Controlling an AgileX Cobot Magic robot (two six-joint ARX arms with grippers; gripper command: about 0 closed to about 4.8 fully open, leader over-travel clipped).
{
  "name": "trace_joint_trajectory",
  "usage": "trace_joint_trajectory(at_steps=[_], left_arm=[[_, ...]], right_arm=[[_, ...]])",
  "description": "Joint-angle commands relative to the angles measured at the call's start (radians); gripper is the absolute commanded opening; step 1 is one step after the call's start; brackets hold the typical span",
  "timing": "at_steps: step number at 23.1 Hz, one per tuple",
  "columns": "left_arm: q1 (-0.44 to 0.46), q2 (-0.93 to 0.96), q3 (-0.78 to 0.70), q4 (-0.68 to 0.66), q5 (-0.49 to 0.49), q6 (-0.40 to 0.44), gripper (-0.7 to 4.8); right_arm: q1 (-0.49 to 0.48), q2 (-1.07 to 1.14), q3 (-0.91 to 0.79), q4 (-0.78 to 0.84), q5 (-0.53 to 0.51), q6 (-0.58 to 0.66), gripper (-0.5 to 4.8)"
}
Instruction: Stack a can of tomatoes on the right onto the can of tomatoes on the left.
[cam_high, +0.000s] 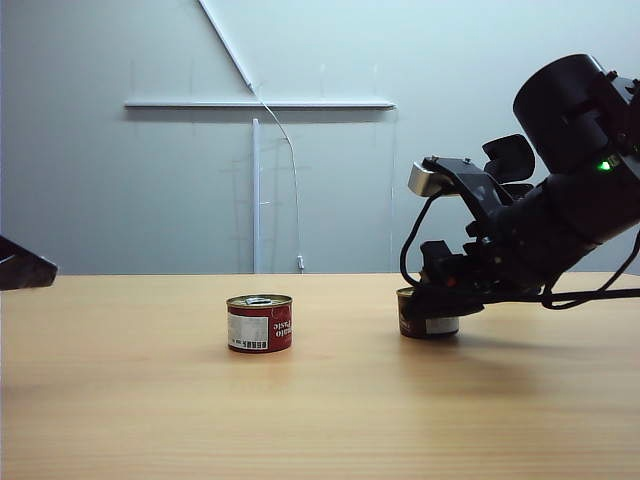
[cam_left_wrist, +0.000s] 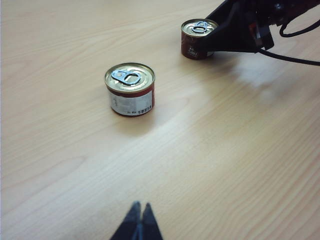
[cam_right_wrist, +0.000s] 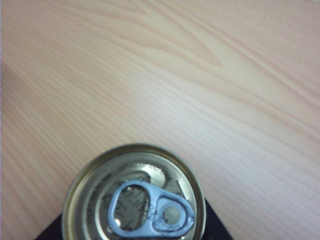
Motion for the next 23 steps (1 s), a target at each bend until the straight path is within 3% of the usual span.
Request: trace_joint_trajectory(at_steps=[1, 5, 7, 11, 14, 23], left_arm=[[0.0, 0.0, 0.003, 0.013, 0.004, 0.006, -0.02], [0.003, 0.001, 0.004, 0.013, 0.005, 0.006, -0.02], [0.013, 0.0, 0.004, 0.013, 0.006, 0.006, -0.02], [0.066, 0.0, 0.004, 0.013, 0.011, 0.006, -0.02], [0.13, -0.002, 0.004, 0.013, 0.009, 0.006, -0.02], [0.134, -0.066, 0.004, 0.014, 0.011, 0.006, -0.02]], right_arm=[[0.001, -0.003, 0.01, 0.042, -0.076, 0.041, 0.71], [0.037, -0.004, 0.062, 0.043, -0.204, 0.162, 0.71], [0.081, -0.004, 0.095, 0.024, -0.242, 0.163, 0.71], [0.187, -0.002, 0.155, -0.031, -0.206, 0.154, 0.71], [0.264, 0.01, 0.196, -0.043, -0.085, 0.153, 0.72], [0.287, 0.08, 0.22, -0.027, -0.052, 0.147, 0.72]])
